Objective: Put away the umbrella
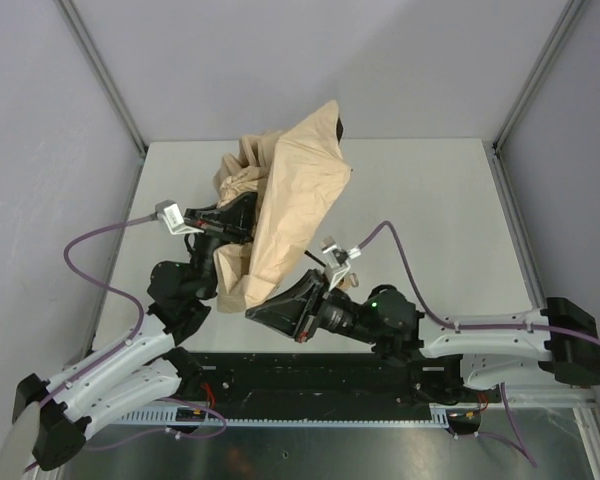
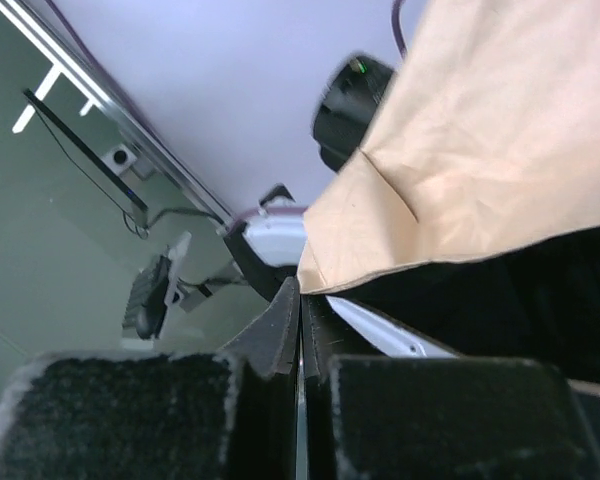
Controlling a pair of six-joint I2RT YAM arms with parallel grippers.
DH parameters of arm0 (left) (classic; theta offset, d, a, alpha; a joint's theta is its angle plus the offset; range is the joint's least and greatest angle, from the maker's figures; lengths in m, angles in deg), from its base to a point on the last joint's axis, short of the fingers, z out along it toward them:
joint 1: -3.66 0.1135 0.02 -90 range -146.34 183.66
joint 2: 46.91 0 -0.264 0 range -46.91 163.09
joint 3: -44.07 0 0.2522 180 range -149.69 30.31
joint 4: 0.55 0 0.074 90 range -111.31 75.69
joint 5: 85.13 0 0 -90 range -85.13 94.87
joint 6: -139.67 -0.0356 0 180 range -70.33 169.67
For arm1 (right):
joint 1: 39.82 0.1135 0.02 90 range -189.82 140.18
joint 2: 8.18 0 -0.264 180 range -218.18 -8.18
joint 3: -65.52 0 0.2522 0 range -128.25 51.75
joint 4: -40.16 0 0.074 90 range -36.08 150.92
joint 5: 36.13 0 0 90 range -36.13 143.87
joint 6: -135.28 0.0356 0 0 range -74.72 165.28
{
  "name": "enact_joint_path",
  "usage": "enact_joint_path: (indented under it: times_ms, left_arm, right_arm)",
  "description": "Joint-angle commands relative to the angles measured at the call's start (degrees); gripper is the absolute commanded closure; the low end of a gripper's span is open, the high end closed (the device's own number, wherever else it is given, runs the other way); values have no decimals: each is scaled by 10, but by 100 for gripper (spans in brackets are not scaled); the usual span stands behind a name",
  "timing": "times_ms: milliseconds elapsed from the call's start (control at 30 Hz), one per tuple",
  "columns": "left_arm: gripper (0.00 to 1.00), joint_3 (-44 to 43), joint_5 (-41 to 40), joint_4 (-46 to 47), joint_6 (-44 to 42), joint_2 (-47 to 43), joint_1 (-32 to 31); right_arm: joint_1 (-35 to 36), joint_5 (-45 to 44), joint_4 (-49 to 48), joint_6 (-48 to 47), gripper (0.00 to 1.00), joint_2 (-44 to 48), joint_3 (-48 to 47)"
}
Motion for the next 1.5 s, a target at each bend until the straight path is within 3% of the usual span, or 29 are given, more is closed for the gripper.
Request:
enact_joint_path:
  times_ms: [0,267,367,467,600,733,867,1000,1267,1367,1467]
  left_arm:
    - [100,-4,-24,84,14,-3,3]
    - [100,-10,4,97,21,4,24]
    - [100,-1,24,103,17,-3,29]
    - [100,15,46,105,1,-21,35]
    - [100,38,107,110,-45,-54,44]
    - [100,53,193,109,-101,-84,48]
    - [100,56,266,86,-130,-103,51]
    - [100,55,325,68,-131,-105,51]
    - [100,51,399,55,-102,-97,53]
    - [100,48,416,55,-88,-95,52]
    - [100,44,444,56,-81,-96,53]
  right_arm:
    - [18,31,-26,7,100,-44,-8]
    - [46,34,55,-47,97,-43,-4]
    - [46,-9,152,-104,68,15,-4]
    - [46,-42,286,-162,46,85,-3]
    - [29,-62,490,-244,32,188,-7]
    - [-21,-95,630,-282,30,296,-44]
    - [-81,-71,681,-310,30,334,-111]
    - [-103,-51,676,-348,29,295,-169]
    - [-106,-103,706,-400,31,220,-263]
    - [-107,-96,707,-400,35,202,-261]
    - [-108,-98,688,-399,47,181,-249]
